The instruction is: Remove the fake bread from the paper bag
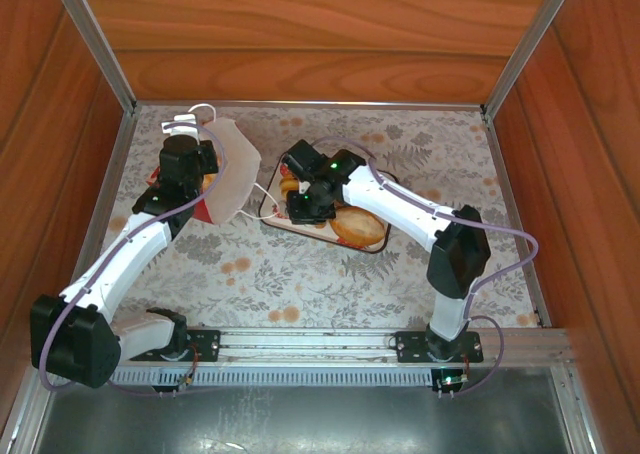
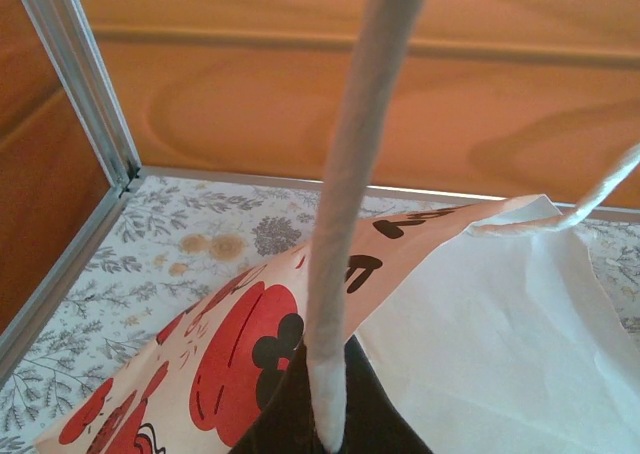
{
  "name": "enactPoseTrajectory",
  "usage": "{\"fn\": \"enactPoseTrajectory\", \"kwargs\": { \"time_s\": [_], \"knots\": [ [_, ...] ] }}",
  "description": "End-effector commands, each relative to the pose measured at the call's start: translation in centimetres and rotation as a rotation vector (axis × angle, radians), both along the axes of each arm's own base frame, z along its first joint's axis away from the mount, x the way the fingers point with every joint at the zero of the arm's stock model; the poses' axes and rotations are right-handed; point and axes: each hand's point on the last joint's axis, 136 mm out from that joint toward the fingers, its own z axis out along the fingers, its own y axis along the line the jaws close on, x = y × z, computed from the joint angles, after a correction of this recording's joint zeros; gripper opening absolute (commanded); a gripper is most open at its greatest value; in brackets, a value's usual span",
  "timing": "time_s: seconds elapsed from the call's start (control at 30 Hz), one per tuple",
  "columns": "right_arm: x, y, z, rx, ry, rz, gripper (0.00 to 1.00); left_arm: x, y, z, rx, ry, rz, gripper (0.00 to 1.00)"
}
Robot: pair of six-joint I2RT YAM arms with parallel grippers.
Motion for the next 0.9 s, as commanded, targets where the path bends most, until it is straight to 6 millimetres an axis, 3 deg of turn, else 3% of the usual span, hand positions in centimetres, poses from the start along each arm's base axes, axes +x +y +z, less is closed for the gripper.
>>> {"fn": "enactPoseTrajectory", "kwargs": {
  "time_s": [0.0,0.5,0.87],
  "knots": [
    [-0.2,1.8,0.5,0.039,-0.005,0.067,0.26,-0.3,0.2,1.4,-0.028,-0.040,0.006,0.00],
    [-3.4,1.0,-2.2,-0.022,0.126,0.150,0.25,-0.3,-0.1,0.7,-0.047,-0.024,-0.008,0.00],
    [-5.6,-2.0,-3.1,-0.118,0.185,0.152,0.25,0.1,-0.4,0.4,-0.050,-0.016,-0.016,0.00]
  ]
}}
